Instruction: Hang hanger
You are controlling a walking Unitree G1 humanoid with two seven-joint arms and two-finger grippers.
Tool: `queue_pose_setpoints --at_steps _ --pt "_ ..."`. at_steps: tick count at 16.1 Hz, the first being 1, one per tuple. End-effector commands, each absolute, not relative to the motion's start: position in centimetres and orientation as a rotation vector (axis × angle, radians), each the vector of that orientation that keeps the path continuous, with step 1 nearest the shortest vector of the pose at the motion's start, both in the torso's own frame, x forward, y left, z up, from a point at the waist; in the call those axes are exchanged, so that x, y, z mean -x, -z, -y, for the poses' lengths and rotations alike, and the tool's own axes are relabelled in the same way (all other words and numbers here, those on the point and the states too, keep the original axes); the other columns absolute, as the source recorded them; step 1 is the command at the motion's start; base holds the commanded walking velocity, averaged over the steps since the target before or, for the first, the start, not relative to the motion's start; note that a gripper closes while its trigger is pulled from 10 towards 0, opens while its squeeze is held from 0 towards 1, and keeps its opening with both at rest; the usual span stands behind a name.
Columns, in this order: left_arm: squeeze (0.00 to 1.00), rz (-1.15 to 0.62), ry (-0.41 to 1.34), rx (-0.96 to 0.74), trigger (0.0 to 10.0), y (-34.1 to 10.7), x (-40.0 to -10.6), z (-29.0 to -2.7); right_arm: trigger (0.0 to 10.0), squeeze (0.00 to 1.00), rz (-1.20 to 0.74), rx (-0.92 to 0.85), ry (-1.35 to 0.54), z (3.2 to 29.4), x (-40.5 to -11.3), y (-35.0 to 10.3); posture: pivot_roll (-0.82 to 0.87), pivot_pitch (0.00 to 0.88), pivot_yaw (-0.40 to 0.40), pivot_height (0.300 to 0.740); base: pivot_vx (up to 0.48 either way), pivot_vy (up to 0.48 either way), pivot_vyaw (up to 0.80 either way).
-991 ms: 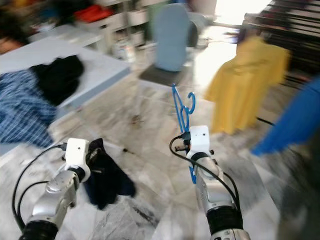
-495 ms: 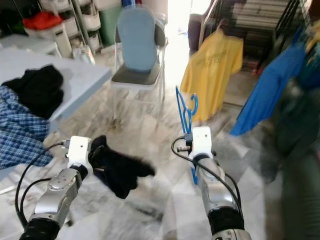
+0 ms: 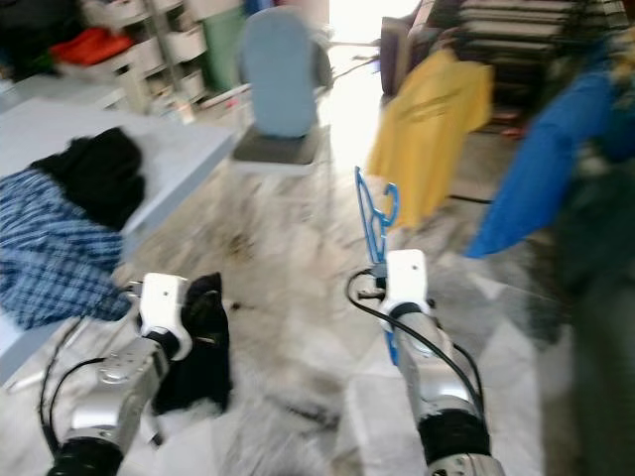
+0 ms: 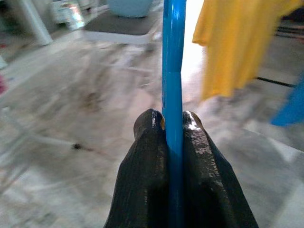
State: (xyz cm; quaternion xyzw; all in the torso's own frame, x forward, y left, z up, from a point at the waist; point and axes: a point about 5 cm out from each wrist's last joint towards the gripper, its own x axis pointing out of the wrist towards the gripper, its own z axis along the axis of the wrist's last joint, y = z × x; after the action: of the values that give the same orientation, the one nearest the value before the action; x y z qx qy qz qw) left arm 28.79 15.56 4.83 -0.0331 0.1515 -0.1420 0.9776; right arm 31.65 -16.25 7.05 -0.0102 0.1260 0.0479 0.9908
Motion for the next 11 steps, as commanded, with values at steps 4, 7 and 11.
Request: queue_pose_setpoints --at_steps 4,7,11 --pt "0.0 -0.258 0.29 0.059 10.0 -5.92 -29.31 -15.89 10.0 0.0 -0.231 0.019 -0.101 16.0 -31.91 -7.53 -0.1 0.0 0.067 0.74 0.351 0.0 -0.35" --pt "0.0 -0.261 0.288 0.058 10.0 -5.91 -29.33 -15.92 10.0 0.0 -0.231 0.018 -0.102 15.97 -31.95 -7.56 -0.1 0.0 0.068 0.74 0.369 0.0 -0.16" --pt "0.0 -0.269 0.284 0.061 10.0 -5.84 -29.38 -15.99 10.0 0.0 -0.23 0.018 -0.101 15.94 -31.99 -7.57 -0.1 0.0 0.069 0.74 0.35 0.318 0.0"
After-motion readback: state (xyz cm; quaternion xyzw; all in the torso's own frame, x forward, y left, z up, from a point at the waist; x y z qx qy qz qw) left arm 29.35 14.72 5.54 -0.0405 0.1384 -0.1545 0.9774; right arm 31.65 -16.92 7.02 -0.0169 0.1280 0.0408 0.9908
